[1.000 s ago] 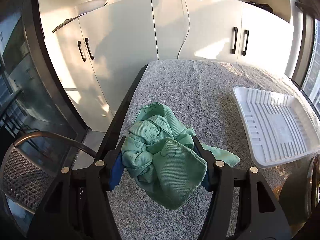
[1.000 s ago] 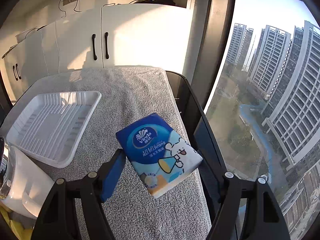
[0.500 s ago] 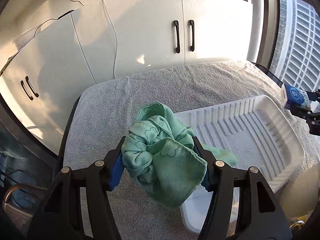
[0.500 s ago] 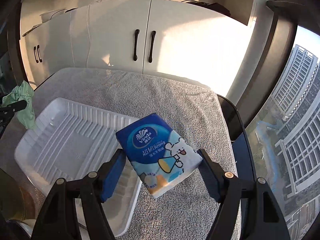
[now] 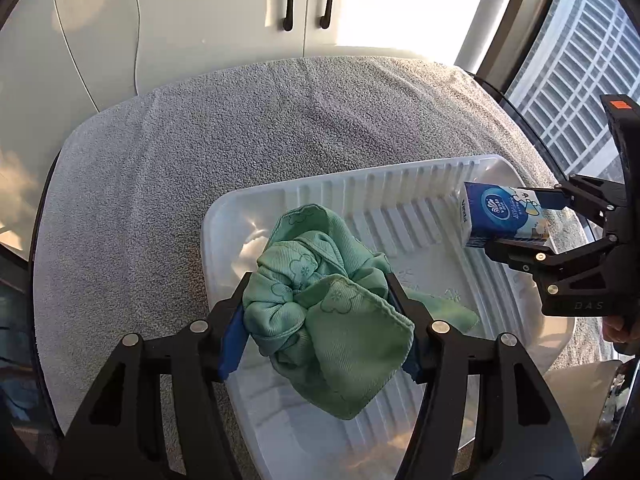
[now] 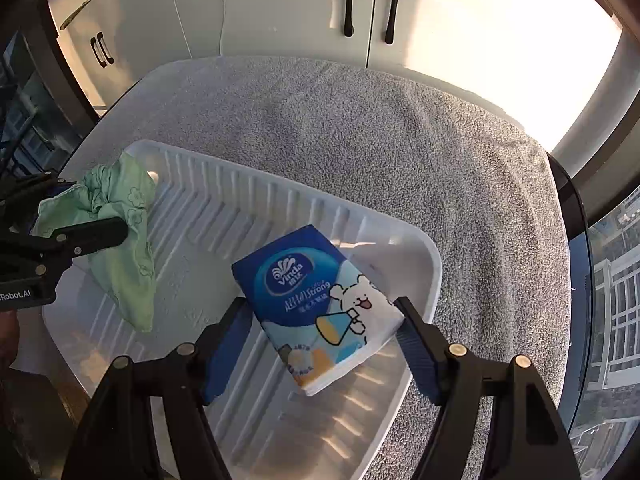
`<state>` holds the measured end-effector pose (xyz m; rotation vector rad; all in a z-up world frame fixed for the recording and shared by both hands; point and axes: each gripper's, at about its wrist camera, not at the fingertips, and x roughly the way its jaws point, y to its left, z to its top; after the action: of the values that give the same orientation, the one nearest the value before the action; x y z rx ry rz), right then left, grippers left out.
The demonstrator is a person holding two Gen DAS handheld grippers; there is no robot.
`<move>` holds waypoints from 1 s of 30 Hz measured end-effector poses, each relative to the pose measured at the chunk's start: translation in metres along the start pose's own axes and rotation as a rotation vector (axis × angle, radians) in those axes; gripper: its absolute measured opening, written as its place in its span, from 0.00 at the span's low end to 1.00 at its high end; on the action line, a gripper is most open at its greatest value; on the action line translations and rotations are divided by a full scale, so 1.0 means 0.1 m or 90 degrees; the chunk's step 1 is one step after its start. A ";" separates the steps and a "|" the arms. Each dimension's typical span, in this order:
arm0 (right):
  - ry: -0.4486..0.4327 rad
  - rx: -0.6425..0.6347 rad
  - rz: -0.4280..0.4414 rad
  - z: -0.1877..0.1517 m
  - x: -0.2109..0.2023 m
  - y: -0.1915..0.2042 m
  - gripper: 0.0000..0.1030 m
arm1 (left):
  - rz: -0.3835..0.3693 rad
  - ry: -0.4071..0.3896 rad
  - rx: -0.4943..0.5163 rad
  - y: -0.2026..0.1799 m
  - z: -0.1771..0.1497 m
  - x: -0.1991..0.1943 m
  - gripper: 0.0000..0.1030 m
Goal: Organize soft objects
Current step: 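Carry the green cloth with the left tool while the right tool carries the blue pack to the white tray, then open the left tool over the tray while the right tool releases the blue pack there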
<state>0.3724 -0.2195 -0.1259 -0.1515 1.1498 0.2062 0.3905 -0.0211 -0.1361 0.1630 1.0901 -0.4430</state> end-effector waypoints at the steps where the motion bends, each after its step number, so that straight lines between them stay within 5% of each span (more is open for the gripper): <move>1: 0.003 -0.005 -0.004 0.01 0.01 0.02 0.72 | -0.005 0.008 0.008 -0.02 -0.02 0.03 0.57; 11: 0.034 0.007 0.035 0.03 0.06 0.01 0.80 | -0.047 0.048 -0.005 -0.03 -0.05 0.11 0.64; 22: 0.002 0.052 0.055 -0.09 -0.26 -0.12 0.81 | -0.005 -0.005 -0.009 0.06 -0.03 -0.26 0.64; 30: -0.022 0.094 0.041 -0.35 -0.53 -0.33 0.81 | 0.051 -0.088 -0.054 0.20 -0.17 -0.67 0.64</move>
<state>0.3282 -0.2638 -0.0913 0.0198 1.1328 0.1797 0.3597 0.0206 -0.0864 0.0993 0.9609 -0.3310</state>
